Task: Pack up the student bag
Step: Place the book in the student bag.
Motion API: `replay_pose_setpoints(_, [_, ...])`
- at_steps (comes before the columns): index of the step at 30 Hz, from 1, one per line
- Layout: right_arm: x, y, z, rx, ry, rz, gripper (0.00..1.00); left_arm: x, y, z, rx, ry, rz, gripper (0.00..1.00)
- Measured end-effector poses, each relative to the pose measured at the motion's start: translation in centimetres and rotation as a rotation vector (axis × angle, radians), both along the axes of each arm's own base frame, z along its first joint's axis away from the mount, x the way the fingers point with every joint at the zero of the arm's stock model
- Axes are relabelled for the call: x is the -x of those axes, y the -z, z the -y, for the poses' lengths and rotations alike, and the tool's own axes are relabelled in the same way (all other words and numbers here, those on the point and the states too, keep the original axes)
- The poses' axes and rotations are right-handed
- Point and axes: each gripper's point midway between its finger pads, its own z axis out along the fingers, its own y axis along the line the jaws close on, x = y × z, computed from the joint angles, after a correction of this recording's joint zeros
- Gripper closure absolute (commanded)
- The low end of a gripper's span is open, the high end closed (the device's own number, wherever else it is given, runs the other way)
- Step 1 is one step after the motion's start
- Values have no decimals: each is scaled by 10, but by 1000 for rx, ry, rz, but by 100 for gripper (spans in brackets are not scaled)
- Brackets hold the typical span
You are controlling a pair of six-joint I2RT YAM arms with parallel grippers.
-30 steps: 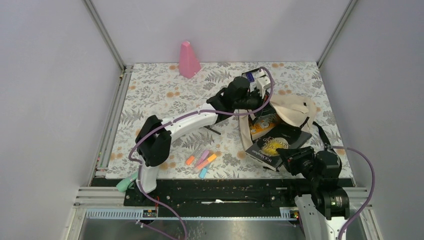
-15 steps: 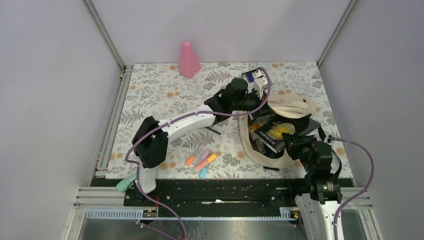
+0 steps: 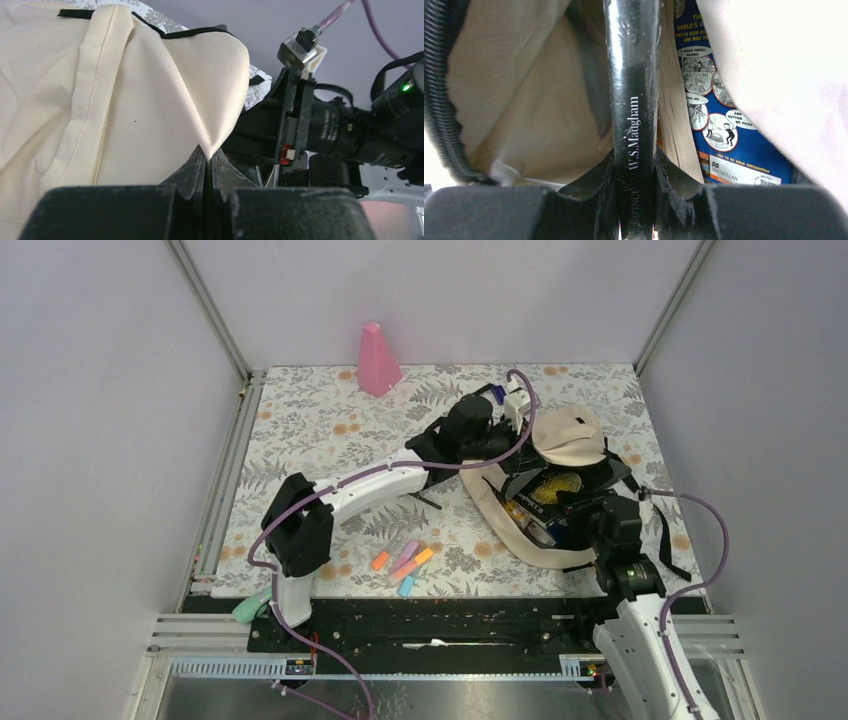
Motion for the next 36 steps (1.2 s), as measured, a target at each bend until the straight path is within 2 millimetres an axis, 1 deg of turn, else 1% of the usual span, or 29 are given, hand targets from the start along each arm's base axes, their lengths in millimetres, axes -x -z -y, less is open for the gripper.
replay_pose_setpoints(3, [-8,9,-7,41,-14,-1,100,0,-3,0,11,-5,-15,100])
replay_pose_setpoints(6, [-17,17,-19,85,-28,6,100,0,-6,0,19,-7,-29,100])
replay_pose_setpoints(11, [-39,25,-37,129,-38,13,100,-1,-7,-2,23,-10,-42,100])
replay_pose_setpoints(16, [-62,32,-48,166,-42,10,100,2,-2,-4,22,-10,-63,100])
replay_pose_setpoints(19, [-74,37,-53,179,-45,12,87,3,-3,-4,29,-11,-70,100])
replay_pose_setpoints(23, [-79,38,-55,192,-53,23,72,4,-3,-6,33,-13,-75,100])
replay_pose_setpoints(26, [-76,38,-53,213,-59,33,46,5,-3,-6,36,-12,-74,100])
replay_pose_setpoints(27, [-73,38,-49,239,-54,38,40,5,-3,-6,36,-12,-75,100])
replay_pose_setpoints(30, [-64,38,-37,303,-44,39,30,5,-4,-6,39,-12,-77,100])
replay_pose_setpoints(32, [-61,34,-31,340,-38,47,25,5,-4,-6,40,-13,-80,100])
replay_pose_setpoints(34, [-58,27,-26,365,-32,62,23,5,-4,-6,41,-13,-81,100])
replay_pose_setpoints(36, [-51,22,-21,394,-32,63,20,6,-6,-6,44,-12,-81,100])
